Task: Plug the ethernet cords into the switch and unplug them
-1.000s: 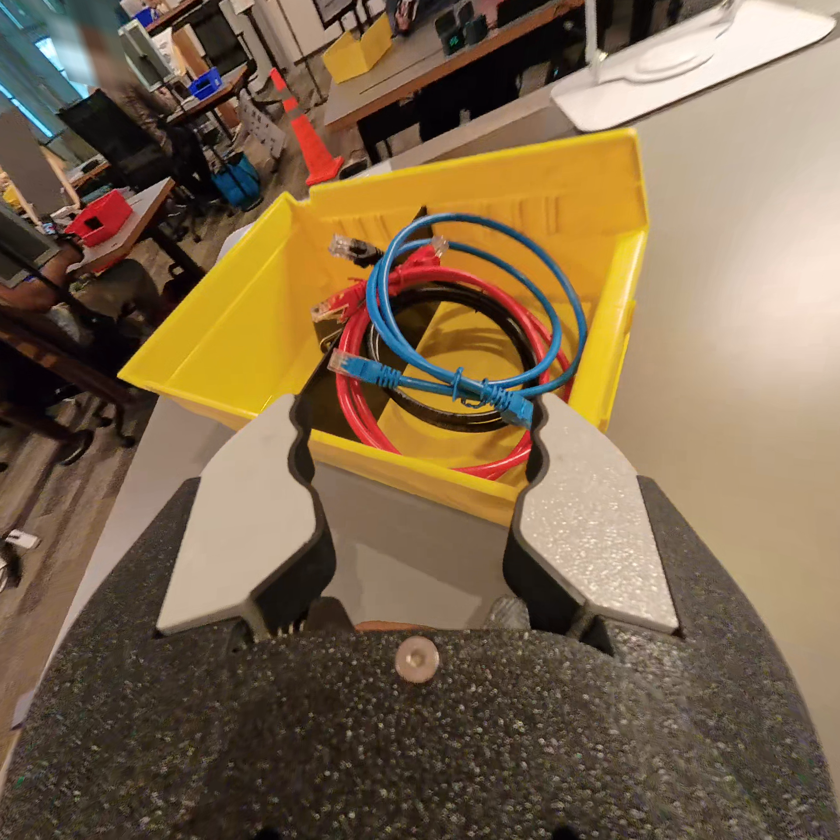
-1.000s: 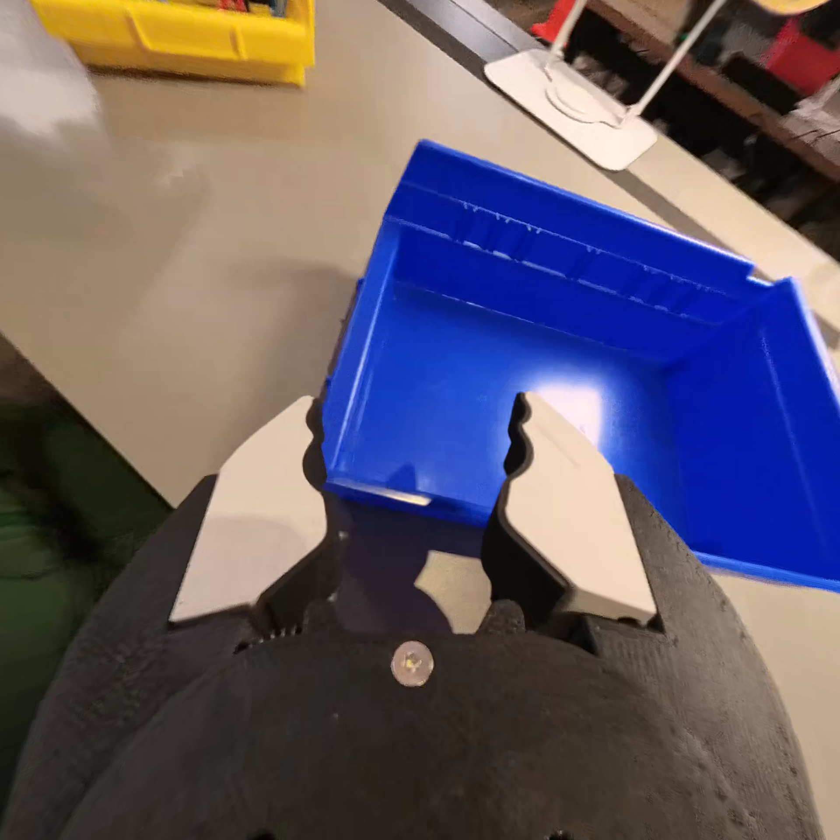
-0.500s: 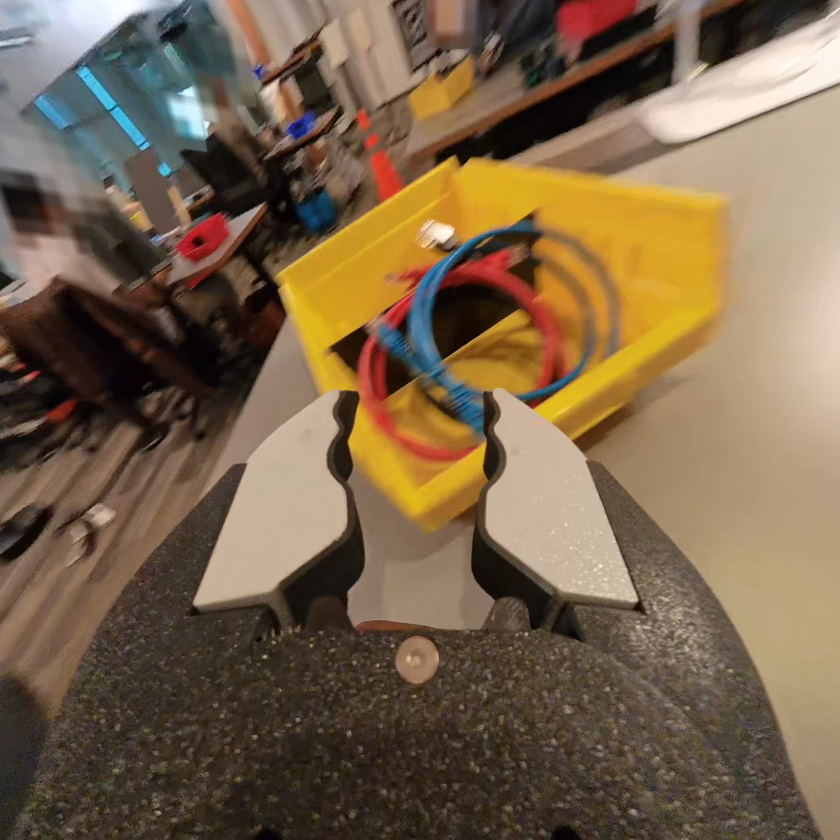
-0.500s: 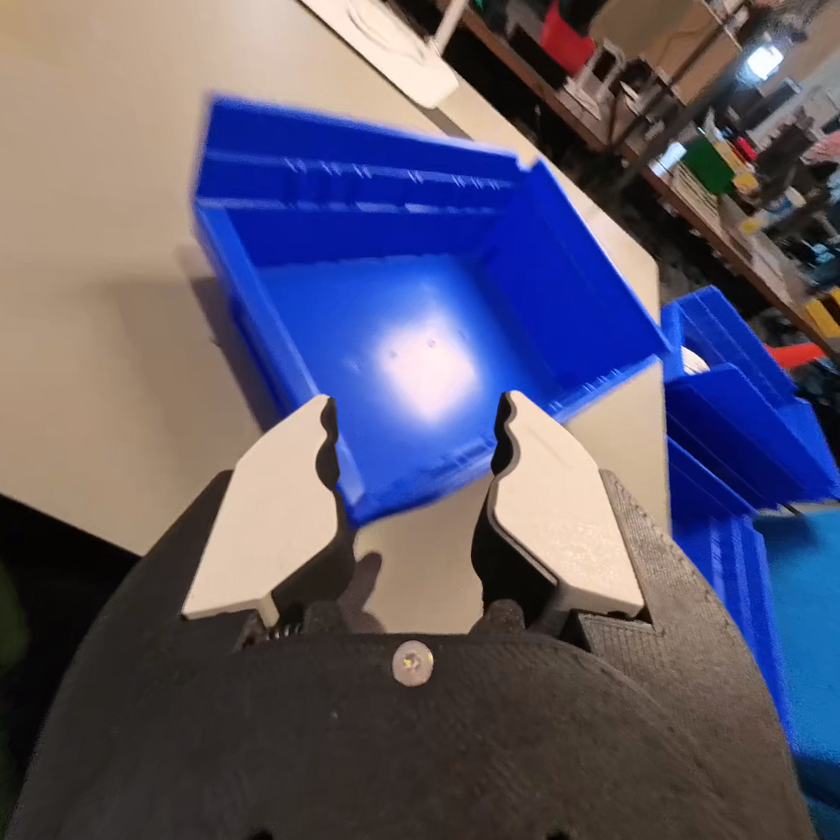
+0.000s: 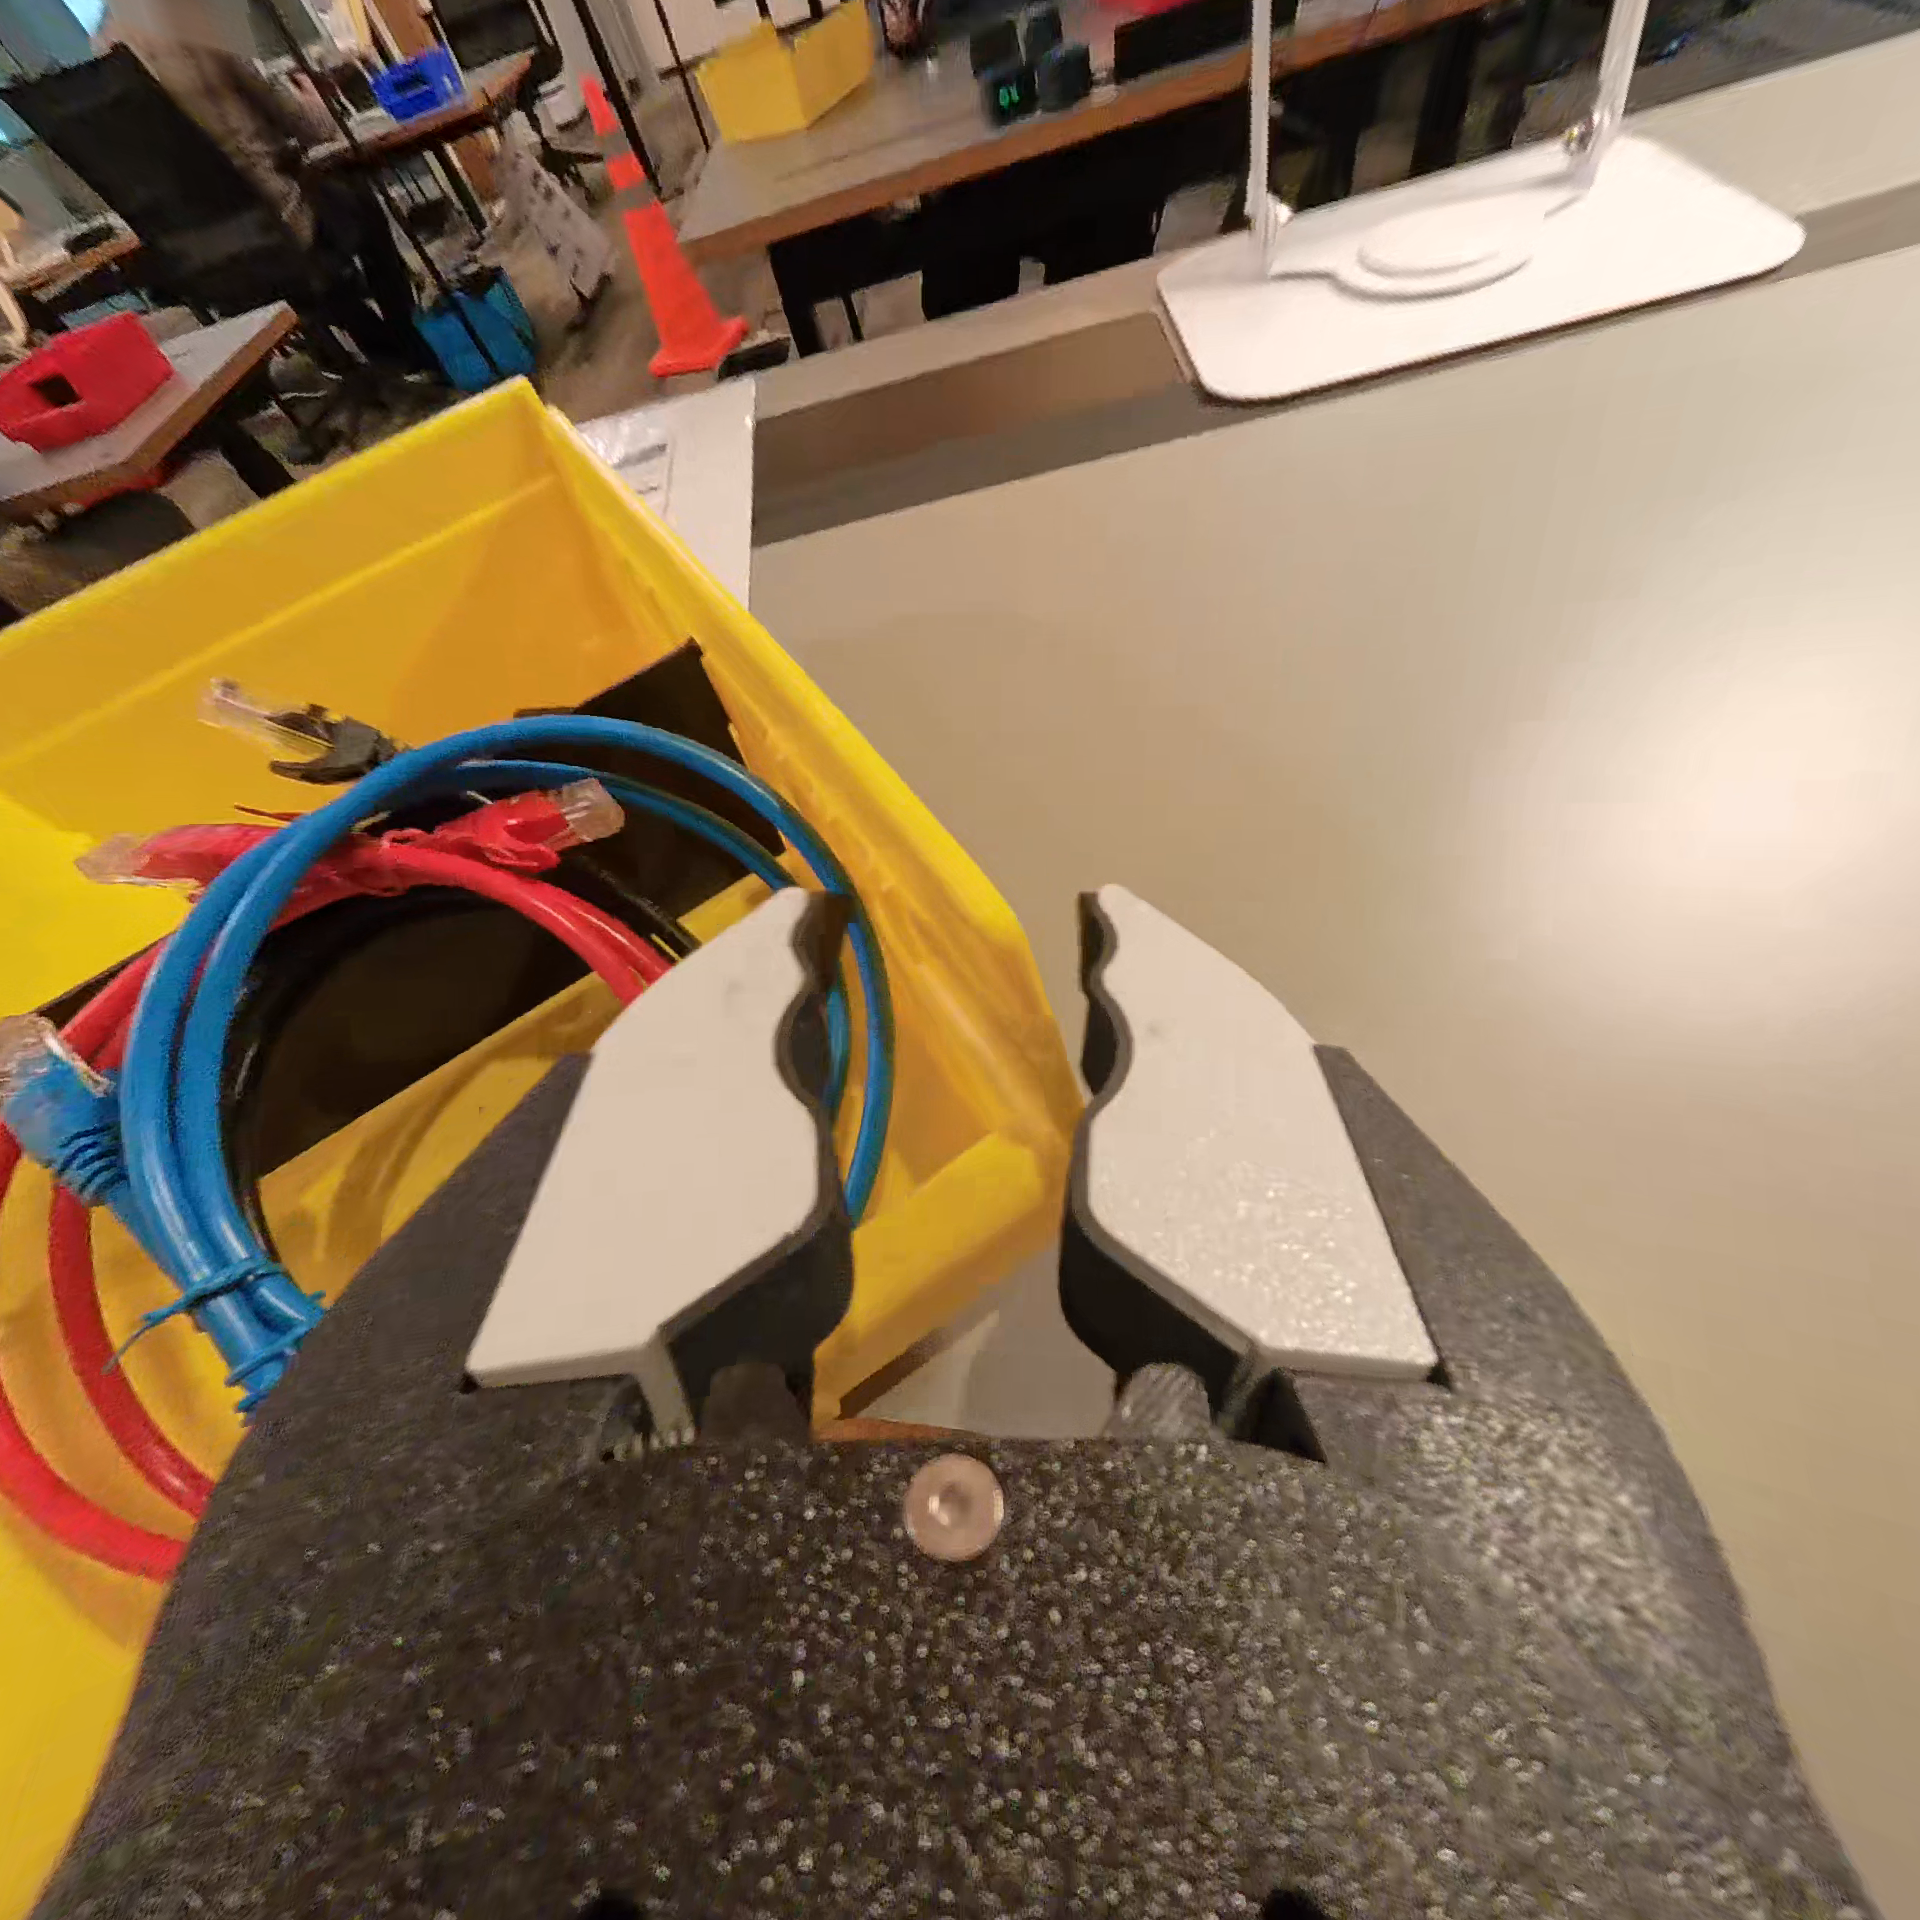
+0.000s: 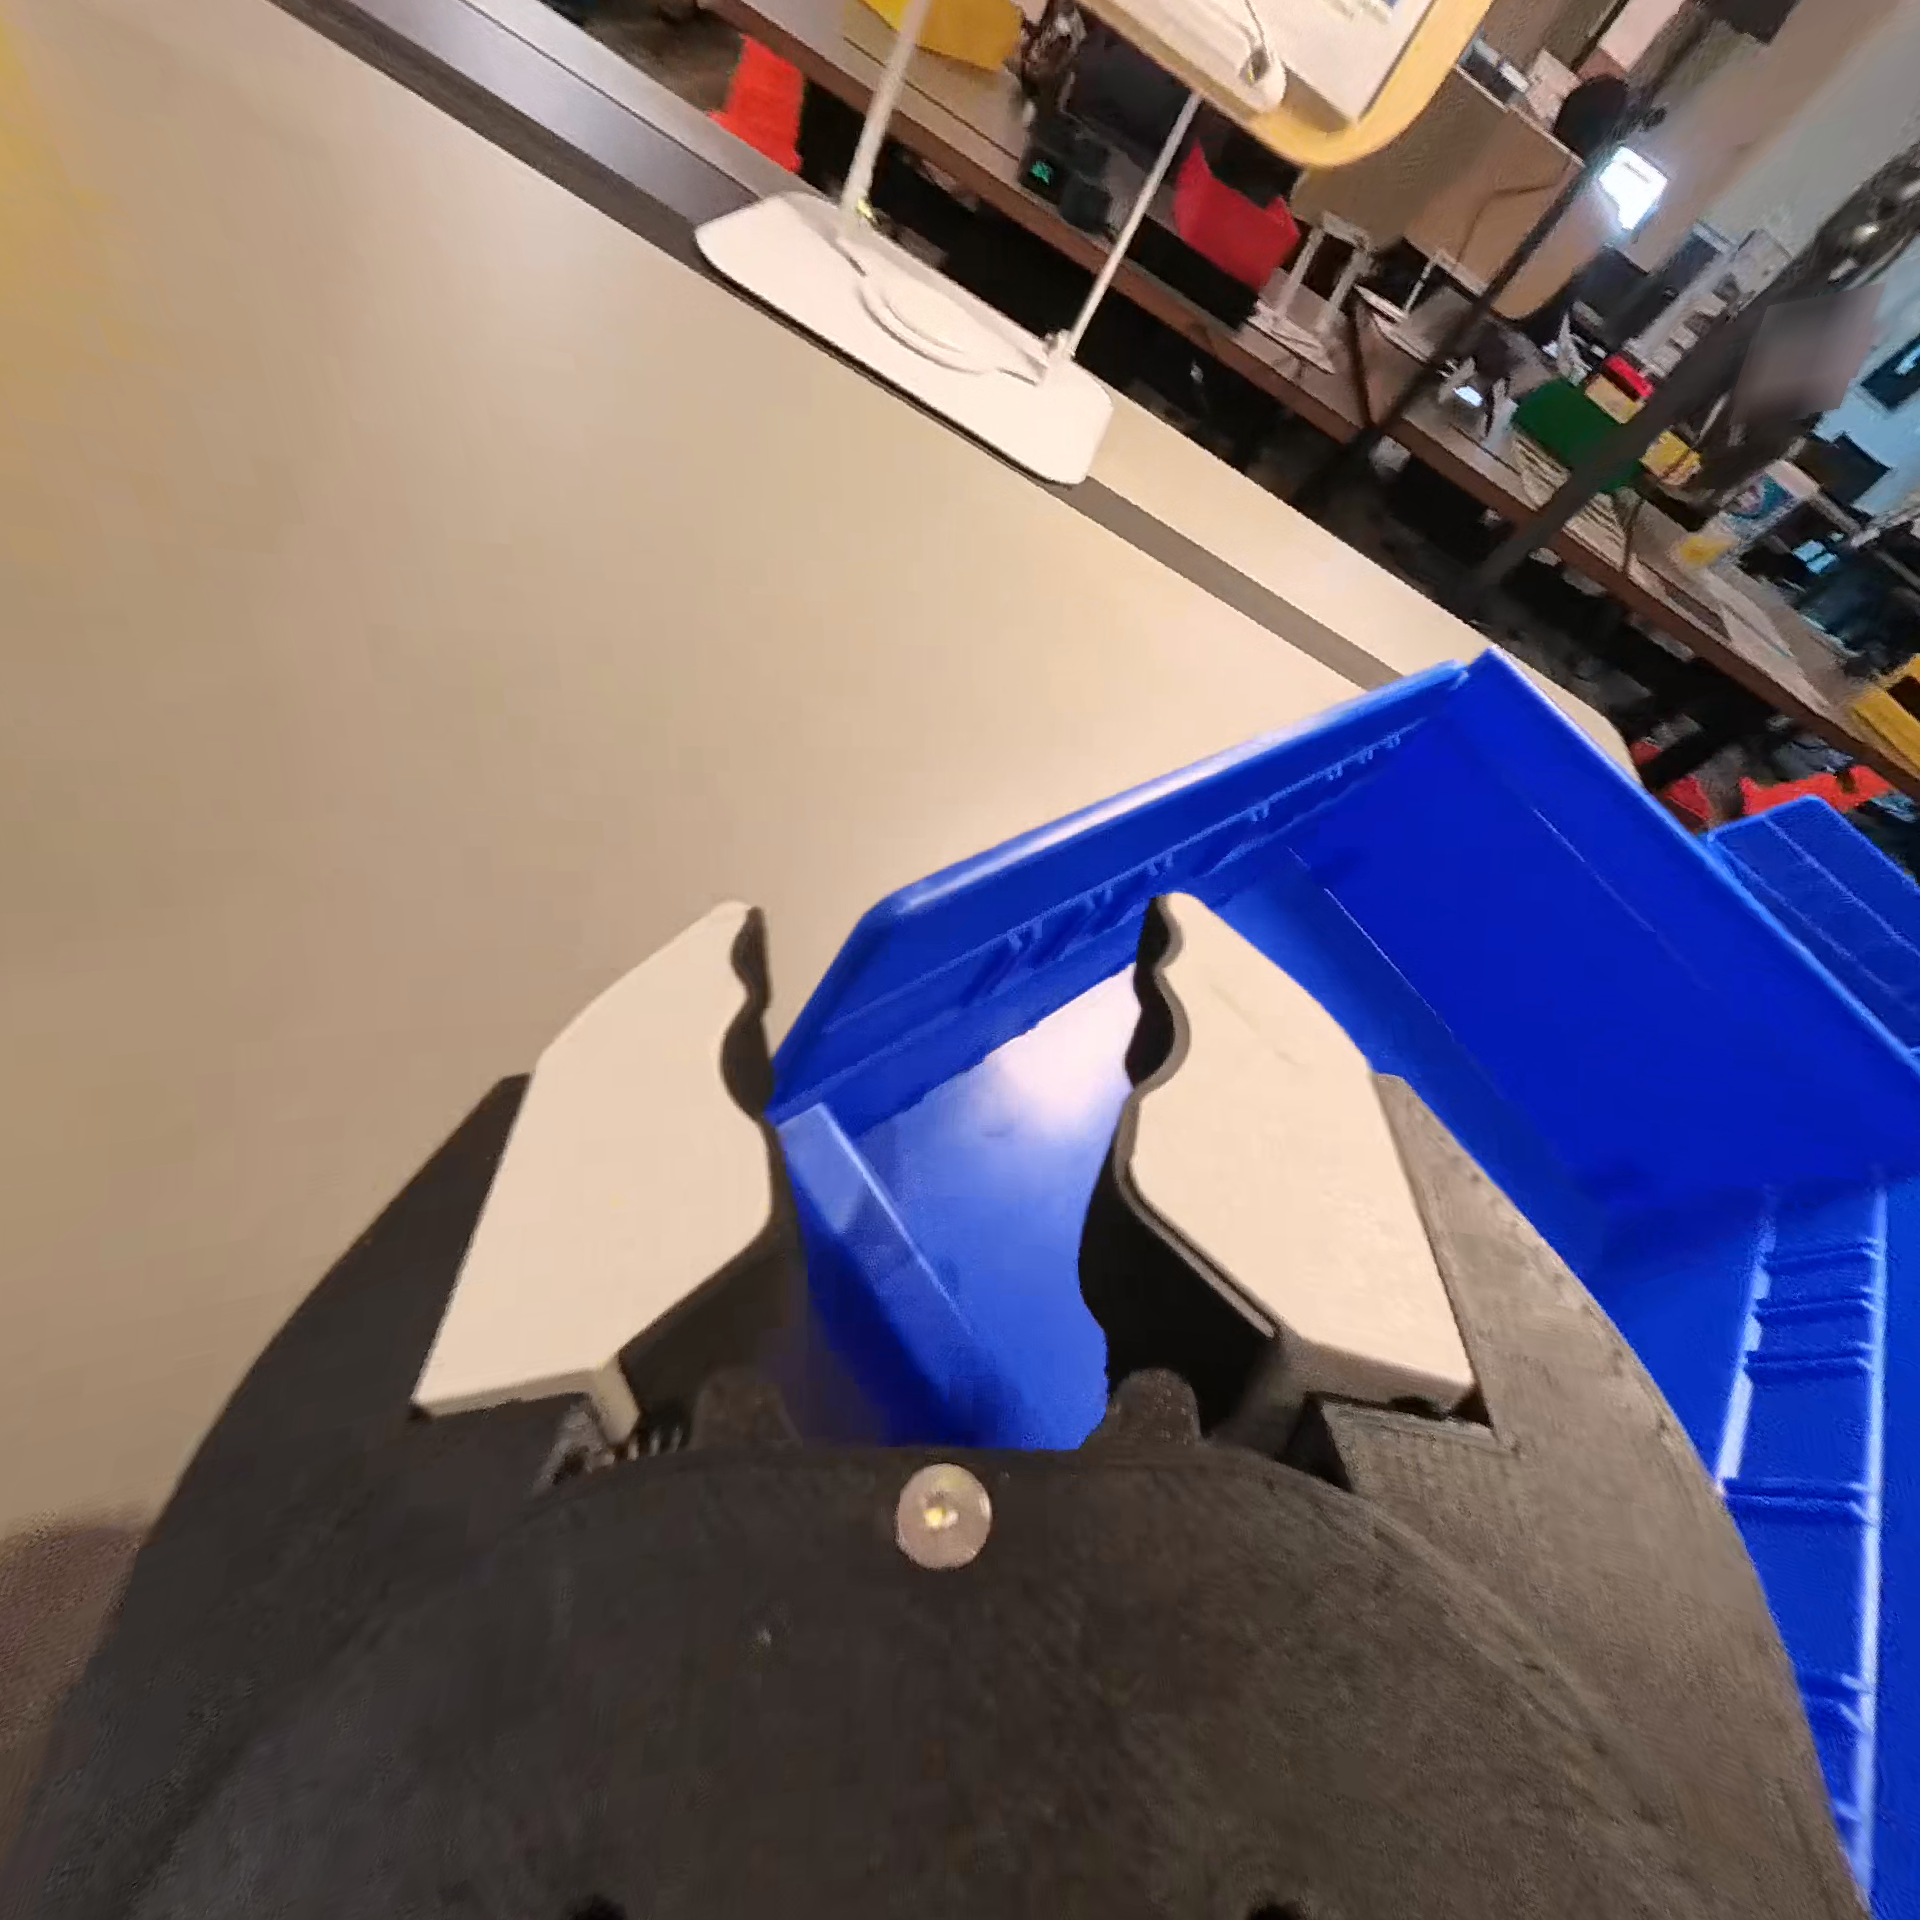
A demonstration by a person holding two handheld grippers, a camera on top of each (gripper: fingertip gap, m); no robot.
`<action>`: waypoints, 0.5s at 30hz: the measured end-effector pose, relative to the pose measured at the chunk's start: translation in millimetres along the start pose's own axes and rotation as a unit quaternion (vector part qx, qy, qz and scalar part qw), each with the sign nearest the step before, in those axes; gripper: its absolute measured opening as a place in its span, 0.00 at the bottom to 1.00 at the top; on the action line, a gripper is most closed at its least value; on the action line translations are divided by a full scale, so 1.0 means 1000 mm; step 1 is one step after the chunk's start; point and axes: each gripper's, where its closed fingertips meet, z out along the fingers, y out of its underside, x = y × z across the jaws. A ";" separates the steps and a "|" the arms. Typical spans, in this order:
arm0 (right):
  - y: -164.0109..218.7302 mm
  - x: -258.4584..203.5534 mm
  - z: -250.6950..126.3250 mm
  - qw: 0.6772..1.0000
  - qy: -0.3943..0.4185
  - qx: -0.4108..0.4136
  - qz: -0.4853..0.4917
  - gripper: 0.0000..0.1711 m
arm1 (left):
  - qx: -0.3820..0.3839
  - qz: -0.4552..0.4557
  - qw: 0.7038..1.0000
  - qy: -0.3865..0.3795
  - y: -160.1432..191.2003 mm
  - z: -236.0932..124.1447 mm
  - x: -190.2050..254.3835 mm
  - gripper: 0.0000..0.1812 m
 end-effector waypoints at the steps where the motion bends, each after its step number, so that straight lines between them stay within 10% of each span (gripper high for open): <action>1: 0.002 0.002 0.002 1.000 0.005 -0.003 -0.003 0.34 | -0.001 0.003 1.000 0.003 0.003 0.000 0.000 0.20; 10: 0.050 0.056 -0.037 1.000 0.015 0.015 -0.006 0.11 | 0.004 0.048 0.998 -0.028 0.041 -0.062 -0.044 0.03; 15: 0.070 0.096 -0.048 0.999 0.047 0.000 0.027 0.16 | 0.006 0.086 0.994 -0.063 0.045 -0.086 -0.069 0.08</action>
